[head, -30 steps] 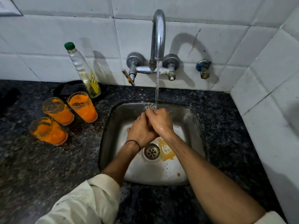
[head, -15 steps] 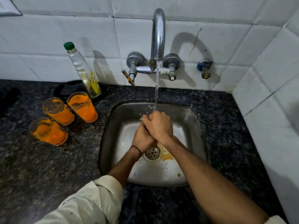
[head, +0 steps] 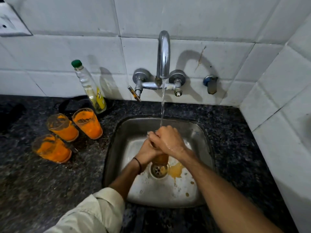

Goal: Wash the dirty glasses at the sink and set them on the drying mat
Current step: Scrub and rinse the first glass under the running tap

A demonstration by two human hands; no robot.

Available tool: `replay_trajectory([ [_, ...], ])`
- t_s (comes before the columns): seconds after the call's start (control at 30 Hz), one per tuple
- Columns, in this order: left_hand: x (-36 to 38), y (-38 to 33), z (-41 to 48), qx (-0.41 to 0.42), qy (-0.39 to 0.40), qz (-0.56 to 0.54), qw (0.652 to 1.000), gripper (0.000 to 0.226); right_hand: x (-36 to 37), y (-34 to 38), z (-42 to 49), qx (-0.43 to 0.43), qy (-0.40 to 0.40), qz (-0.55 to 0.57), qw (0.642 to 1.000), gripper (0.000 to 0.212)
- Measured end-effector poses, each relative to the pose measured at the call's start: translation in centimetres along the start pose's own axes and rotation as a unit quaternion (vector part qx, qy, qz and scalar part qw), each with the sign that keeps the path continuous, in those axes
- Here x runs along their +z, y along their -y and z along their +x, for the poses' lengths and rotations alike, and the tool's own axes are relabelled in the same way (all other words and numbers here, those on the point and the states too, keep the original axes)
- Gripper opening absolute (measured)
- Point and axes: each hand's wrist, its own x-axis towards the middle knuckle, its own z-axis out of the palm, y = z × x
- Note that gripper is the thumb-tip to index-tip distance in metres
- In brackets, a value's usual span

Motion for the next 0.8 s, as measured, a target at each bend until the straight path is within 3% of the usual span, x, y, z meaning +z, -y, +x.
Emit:
replay_trajectory([
  [0.07, -1.4, -0.6, -0.1, -0.015, 0.098, -0.061, 0.993, 0.04, -1.1, -0.5, 0.3, -0.029, 0.074, 0.081, 0.994, 0.048],
  [0.1, -1.6, -0.7, 0.0, -0.007, 0.099, -0.035, 0.994, 0.036, -1.2, -0.4, 0.4, -0.019, 0.075, 0.103, 0.992, 0.046],
  [0.17, -0.5, -0.3, 0.6, 0.017, -0.024, 0.135, 0.99, 0.021, -0.5, 0.2, 0.4, 0.037, 0.007, 0.09, 0.995, 0.042],
  [0.2, 0.4, 0.0, 1.0, 0.027, -0.111, 0.214, 0.97, 0.015, 0.0, 0.8, 0.3, 0.071, -0.037, 0.066, 0.995, 0.042],
  [0.27, 1.9, 0.2, 1.0, 0.048, -0.233, 0.256, 0.937, 0.011, 1.1, 1.9, -0.1, 0.109, -0.086, 0.001, 0.99, 0.042],
  [0.3, 2.0, 0.5, 1.0, 0.052, -0.235, 0.218, 0.946, 0.008, 1.3, 2.1, -0.2, 0.106, -0.09, -0.029, 0.99, 0.043],
  [0.33, 1.5, 0.8, 1.1, 0.047, -0.205, 0.167, 0.963, 0.01, 1.1, 2.1, -0.3, 0.094, -0.08, -0.045, 0.991, 0.043],
  [0.4, -0.1, 0.4, 0.8, 0.015, -0.069, 0.063, 0.996, 0.029, 0.0, 1.4, -0.6, 0.044, -0.018, -0.018, 0.999, 0.042],
  [0.47, -1.1, 0.0, 0.4, -0.006, 0.026, 0.04, 0.999, 0.038, -0.9, 0.4, -0.9, -0.002, 0.031, 0.03, 0.999, 0.04],
  [0.5, -1.2, 0.1, 0.5, -0.002, 0.011, 0.085, 0.996, 0.033, -0.8, 0.5, -1.0, -0.006, 0.02, 0.034, 0.999, 0.038],
  [0.6, -0.7, 1.0, 1.7, 0.049, -0.148, 0.22, 0.963, 0.003, 1.7, 2.0, -1.9, 0.082, -0.051, 0.089, 0.991, 0.026],
  [0.7, -1.3, 1.7, 2.0, 0.093, -0.149, 0.187, 0.967, 0.007, 2.8, 2.1, -3.3, 0.122, -0.004, 0.195, 0.973, 0.023],
  [0.77, -2.3, 1.5, 1.5, 0.117, -0.089, 0.201, 0.969, 0.031, 1.0, -0.3, -4.3, -0.005, 0.072, 0.134, 0.988, 0.031],
  [0.8, -2.8, 1.4, 1.4, 0.114, -0.06, 0.191, 0.973, 0.042, -0.3, -1.8, -4.3, -0.108, 0.108, 0.026, 0.988, 0.04],
])
